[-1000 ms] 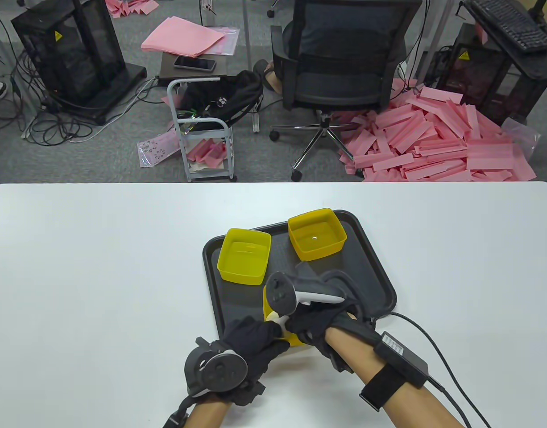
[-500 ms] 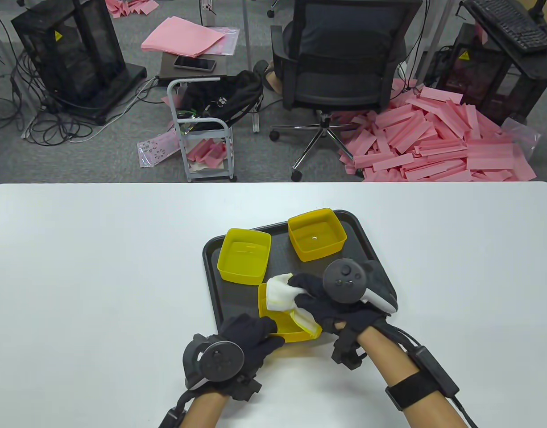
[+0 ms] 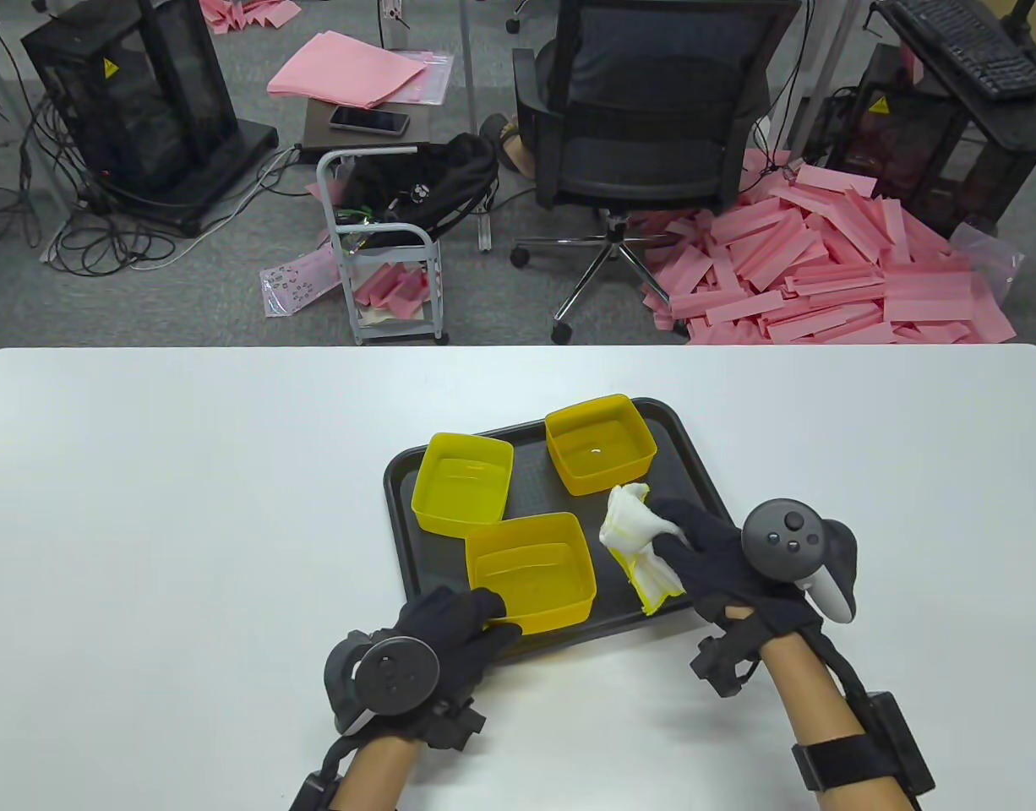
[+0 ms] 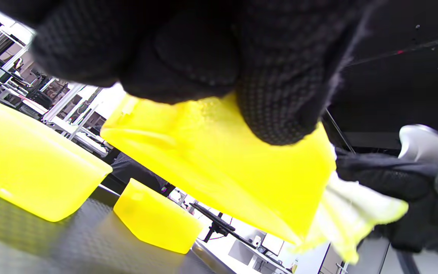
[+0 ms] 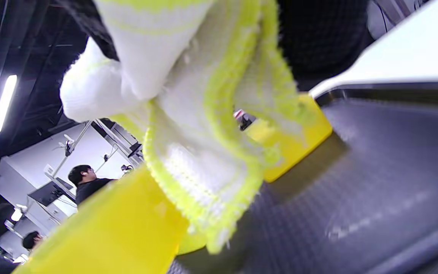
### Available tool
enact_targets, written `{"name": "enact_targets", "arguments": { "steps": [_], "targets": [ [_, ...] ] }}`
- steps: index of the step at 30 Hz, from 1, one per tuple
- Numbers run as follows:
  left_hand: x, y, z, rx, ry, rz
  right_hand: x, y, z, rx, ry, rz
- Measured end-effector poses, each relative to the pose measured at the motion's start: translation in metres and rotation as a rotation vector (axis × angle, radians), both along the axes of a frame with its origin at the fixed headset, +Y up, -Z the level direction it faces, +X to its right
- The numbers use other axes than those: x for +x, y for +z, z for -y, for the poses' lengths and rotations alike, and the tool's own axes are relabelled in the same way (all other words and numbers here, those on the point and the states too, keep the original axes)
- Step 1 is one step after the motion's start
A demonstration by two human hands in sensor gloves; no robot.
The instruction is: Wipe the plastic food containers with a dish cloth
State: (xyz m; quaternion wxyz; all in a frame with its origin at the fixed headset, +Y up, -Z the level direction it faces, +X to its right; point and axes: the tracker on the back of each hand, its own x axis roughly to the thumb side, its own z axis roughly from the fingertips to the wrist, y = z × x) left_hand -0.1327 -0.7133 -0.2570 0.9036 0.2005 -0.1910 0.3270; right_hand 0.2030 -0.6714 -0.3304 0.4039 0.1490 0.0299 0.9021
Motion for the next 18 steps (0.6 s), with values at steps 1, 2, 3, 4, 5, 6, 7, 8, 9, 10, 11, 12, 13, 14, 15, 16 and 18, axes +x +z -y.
{"name": "enact_targets", "arguments": {
  "steps": [1,2,3,4,5,6,7,8,9,10,11,12,13,14,15,16,18],
  "targets": [
    [0.0,0.0,-0.001,0.007,0.004,-0.001,-0.002,0.001,0.006,-0.035,-0.037,-0.023],
    [0.001,0.001,-0.002,0.008,0.009,0.003,-0.007,0.003,0.016,-0.084,-0.105,-0.059],
    [0.001,0.002,-0.003,0.016,0.01,0.002,-0.012,0.006,0.024,-0.112,-0.172,-0.071],
    [0.002,0.002,-0.003,0.02,0.01,0.0,-0.016,0.008,0.029,-0.129,-0.214,-0.081],
    [0.001,0.003,-0.003,0.026,0.005,-0.007,-0.022,0.011,0.036,-0.146,-0.257,-0.099],
    [0.001,0.003,-0.004,0.029,0.003,-0.018,-0.025,0.013,0.041,-0.153,-0.286,-0.11],
    [-0.001,0.003,-0.003,0.025,0.005,-0.025,-0.028,0.017,0.047,-0.145,-0.322,-0.102],
    [-0.003,0.003,-0.003,0.022,0.022,-0.022,-0.031,0.02,0.054,-0.125,-0.374,-0.103],
    [-0.003,0.003,-0.003,0.021,0.029,-0.021,-0.033,0.022,0.057,-0.12,-0.401,-0.099],
    [-0.003,0.003,-0.004,0.024,0.023,-0.024,-0.036,0.025,0.062,-0.115,-0.449,-0.087],
    [-0.002,0.004,-0.004,0.032,0.014,-0.021,-0.039,0.028,0.065,-0.104,-0.472,-0.075],
    [0.0,0.005,-0.004,0.039,0.01,-0.018,-0.041,0.03,0.068,-0.089,-0.473,-0.071],
    [0.002,0.006,-0.005,0.048,0.003,-0.007,-0.044,0.033,0.069,-0.063,-0.451,-0.054],
    [0.003,0.007,-0.006,0.055,0.0,0.003,-0.046,0.035,0.07,-0.044,-0.429,-0.048],
    [0.006,0.008,-0.007,0.063,-0.002,0.012,-0.047,0.038,0.071,-0.004,-0.402,-0.026],
    [0.007,0.01,-0.008,0.072,-0.002,0.024,-0.048,0.04,0.071,0.018,-0.391,-0.022],
    [0.011,0.012,-0.012,0.096,0.009,0.039,-0.046,0.041,0.073,0.032,-0.409,-0.014]
  ]
}}
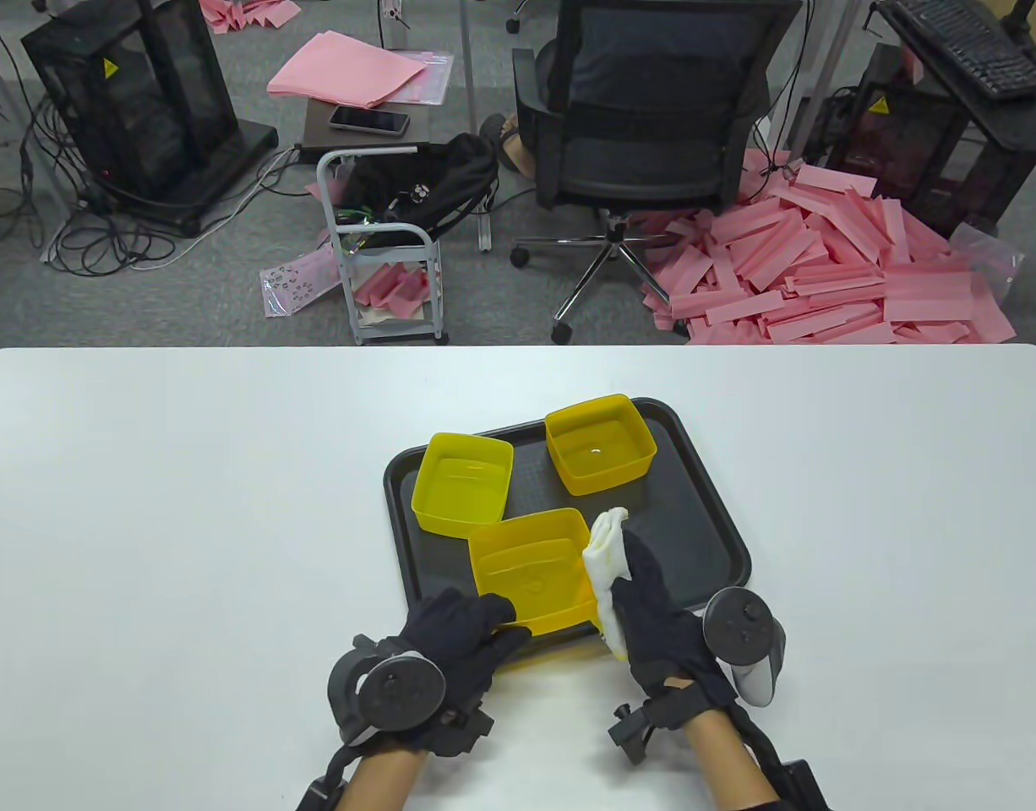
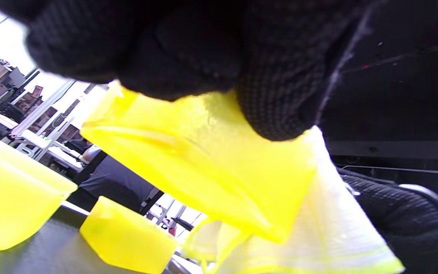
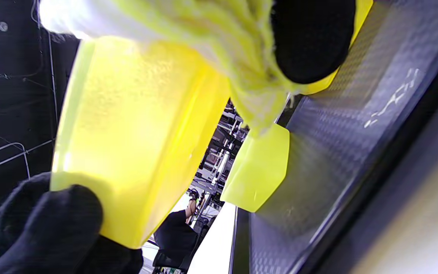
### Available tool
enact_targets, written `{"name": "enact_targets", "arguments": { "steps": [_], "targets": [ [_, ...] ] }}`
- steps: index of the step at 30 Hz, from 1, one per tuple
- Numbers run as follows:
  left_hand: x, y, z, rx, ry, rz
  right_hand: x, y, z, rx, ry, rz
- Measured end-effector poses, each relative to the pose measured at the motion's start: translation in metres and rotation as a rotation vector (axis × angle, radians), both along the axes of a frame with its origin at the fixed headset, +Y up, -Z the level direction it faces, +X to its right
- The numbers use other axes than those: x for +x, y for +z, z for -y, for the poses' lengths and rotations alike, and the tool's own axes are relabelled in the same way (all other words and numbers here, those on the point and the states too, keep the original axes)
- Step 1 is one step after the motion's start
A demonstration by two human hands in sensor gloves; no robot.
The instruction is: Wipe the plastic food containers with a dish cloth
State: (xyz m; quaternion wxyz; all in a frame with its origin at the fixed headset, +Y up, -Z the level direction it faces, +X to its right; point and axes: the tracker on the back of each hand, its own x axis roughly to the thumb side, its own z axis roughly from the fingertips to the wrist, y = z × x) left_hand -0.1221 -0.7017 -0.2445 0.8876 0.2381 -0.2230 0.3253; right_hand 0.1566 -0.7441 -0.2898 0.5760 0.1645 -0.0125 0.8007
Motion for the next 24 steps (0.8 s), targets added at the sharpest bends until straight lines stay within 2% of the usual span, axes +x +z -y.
{"name": "enact_targets", "arguments": {
  "steps": [10,16,24],
  "targets": [
    [0.015,0.011,-0.008,0.04,0.008,0.147,0.02,-0.01,0.009,-0.113,-0.241,-0.045],
    [0.016,0.011,-0.008,0.012,0.039,0.225,0.026,-0.02,0.009,-0.174,-0.325,-0.105],
    [0.009,0.009,-0.009,-0.004,0.112,0.269,0.021,-0.044,0.002,-0.335,-0.412,-0.373]
  ]
}}
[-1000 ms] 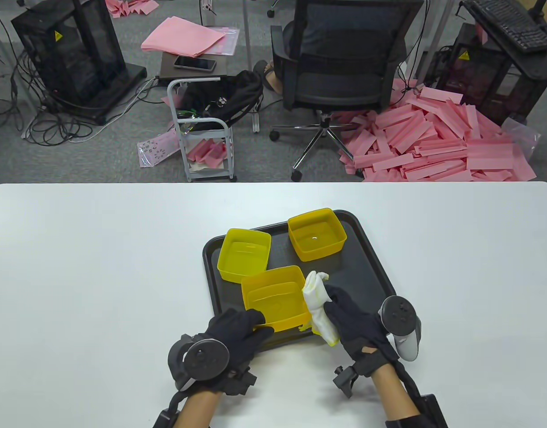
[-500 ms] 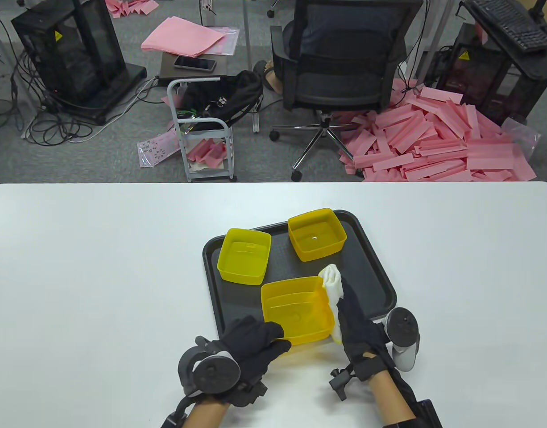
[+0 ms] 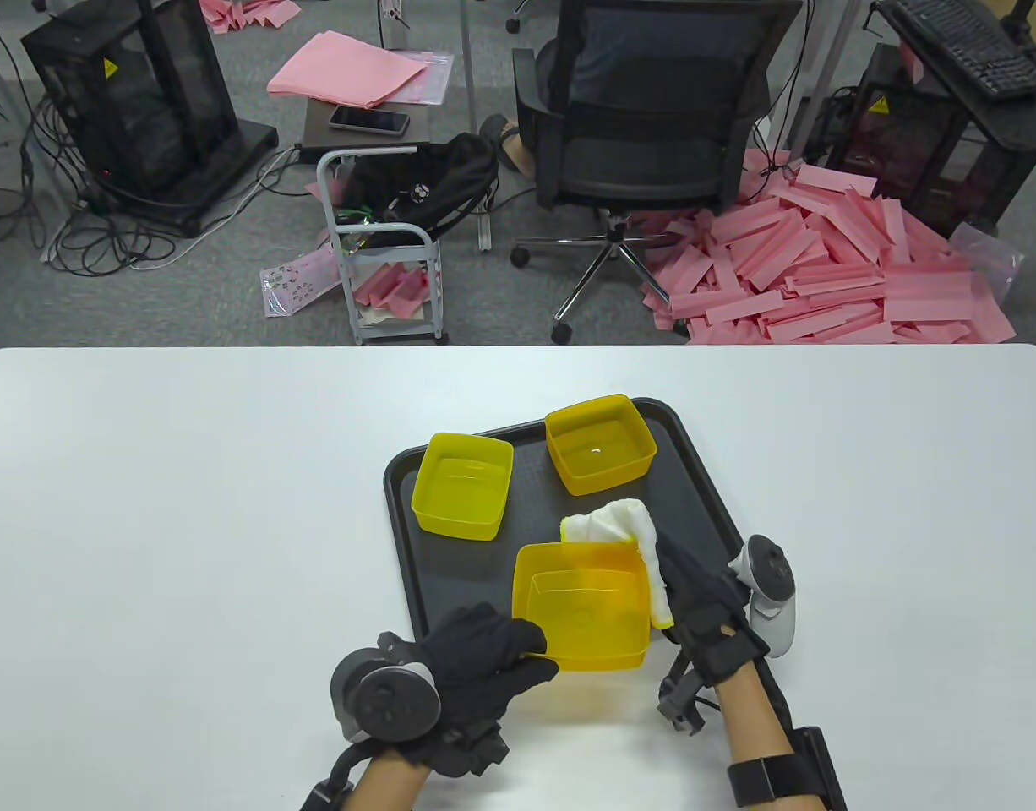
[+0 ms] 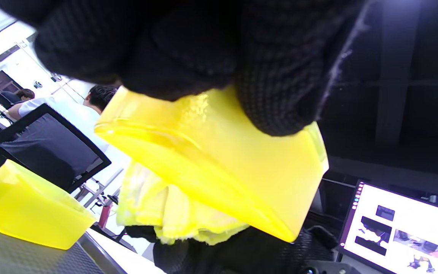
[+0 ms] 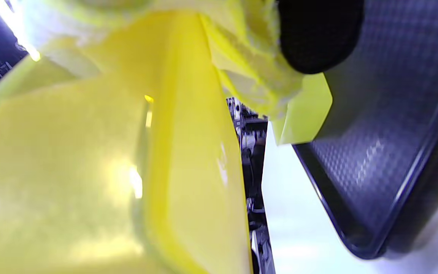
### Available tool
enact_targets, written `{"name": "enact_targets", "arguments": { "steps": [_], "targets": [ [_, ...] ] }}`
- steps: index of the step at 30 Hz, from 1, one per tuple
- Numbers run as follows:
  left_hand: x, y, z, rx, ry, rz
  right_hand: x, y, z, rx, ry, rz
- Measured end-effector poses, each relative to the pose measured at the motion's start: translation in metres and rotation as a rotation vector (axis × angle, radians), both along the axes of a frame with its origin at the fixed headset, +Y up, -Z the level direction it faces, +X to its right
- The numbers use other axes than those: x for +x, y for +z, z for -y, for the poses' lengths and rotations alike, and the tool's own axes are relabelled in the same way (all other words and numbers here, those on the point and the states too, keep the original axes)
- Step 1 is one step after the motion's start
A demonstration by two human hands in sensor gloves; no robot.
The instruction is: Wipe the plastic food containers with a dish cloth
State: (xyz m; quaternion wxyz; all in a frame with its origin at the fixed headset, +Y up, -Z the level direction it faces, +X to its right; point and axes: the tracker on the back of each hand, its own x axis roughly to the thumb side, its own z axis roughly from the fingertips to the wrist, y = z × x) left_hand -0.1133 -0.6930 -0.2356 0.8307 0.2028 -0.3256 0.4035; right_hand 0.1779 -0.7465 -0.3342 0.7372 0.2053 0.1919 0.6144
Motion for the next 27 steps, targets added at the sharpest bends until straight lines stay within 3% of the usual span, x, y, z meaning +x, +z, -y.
{"name": "enact_targets", "arguments": {
  "steps": [5,12,27],
  "targets": [
    [0.006,0.002,0.0,-0.006,-0.017,0.071,0.002,0.003,0.015,-0.078,-0.155,-0.086],
    [0.016,0.003,0.001,-0.026,0.0,0.136,0.007,0.007,0.018,-0.107,-0.171,-0.16],
    [0.024,0.01,-0.004,-0.04,0.1,0.244,-0.021,0.019,0.025,-0.218,-0.342,-0.329]
  ]
}}
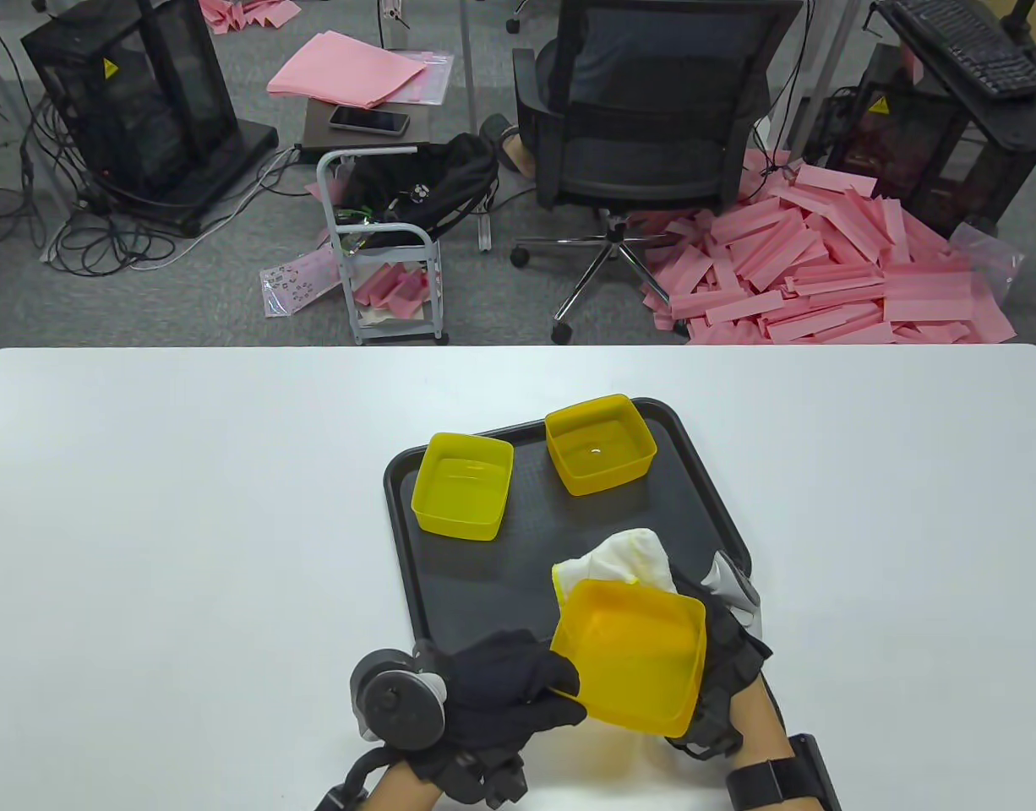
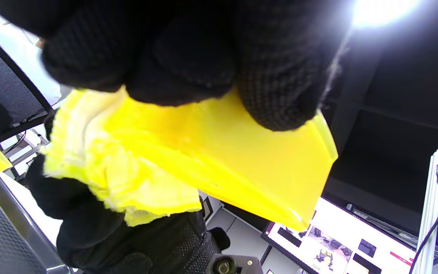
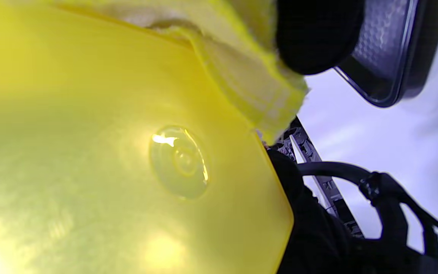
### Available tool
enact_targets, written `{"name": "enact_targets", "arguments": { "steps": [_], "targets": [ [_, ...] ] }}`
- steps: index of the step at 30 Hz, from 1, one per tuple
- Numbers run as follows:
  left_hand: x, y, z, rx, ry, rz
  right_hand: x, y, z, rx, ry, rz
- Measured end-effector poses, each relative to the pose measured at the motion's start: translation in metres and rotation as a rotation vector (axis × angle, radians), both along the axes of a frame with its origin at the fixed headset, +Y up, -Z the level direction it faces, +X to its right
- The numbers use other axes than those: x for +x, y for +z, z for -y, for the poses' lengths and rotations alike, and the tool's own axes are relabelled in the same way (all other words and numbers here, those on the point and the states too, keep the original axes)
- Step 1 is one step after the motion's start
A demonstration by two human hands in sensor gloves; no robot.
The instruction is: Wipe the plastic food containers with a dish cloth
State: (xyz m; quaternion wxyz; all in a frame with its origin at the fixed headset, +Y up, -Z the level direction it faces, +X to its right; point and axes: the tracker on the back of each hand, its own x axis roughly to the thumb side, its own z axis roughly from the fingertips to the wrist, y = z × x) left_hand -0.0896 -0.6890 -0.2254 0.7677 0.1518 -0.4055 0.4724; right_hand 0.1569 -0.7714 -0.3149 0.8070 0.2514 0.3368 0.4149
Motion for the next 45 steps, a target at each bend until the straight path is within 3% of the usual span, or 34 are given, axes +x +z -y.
{"name": "enact_targets", "arguments": {
  "steps": [8,14,28,37,42,45],
  "targets": [
    [0.001,-0.002,0.002,-0.034,0.041,0.027,-0.039,0.014,0.002,-0.108,-0.156,-0.144],
    [-0.002,-0.002,0.001,-0.031,0.056,-0.003,-0.053,0.025,0.001,-0.178,-0.195,-0.165],
    [-0.033,-0.026,0.013,-0.049,-0.06,-0.282,-0.051,0.027,0.0,-0.234,-0.098,-0.013],
    [-0.049,-0.036,0.02,-0.122,-0.074,-0.365,-0.032,0.024,-0.002,-0.243,-0.072,0.089],
    [-0.053,-0.038,0.021,-0.128,-0.097,-0.387,-0.02,0.021,-0.008,-0.179,0.083,0.177],
    [-0.055,-0.039,0.021,-0.137,-0.091,-0.399,-0.011,0.019,-0.015,-0.089,0.248,0.325]
  ]
}}
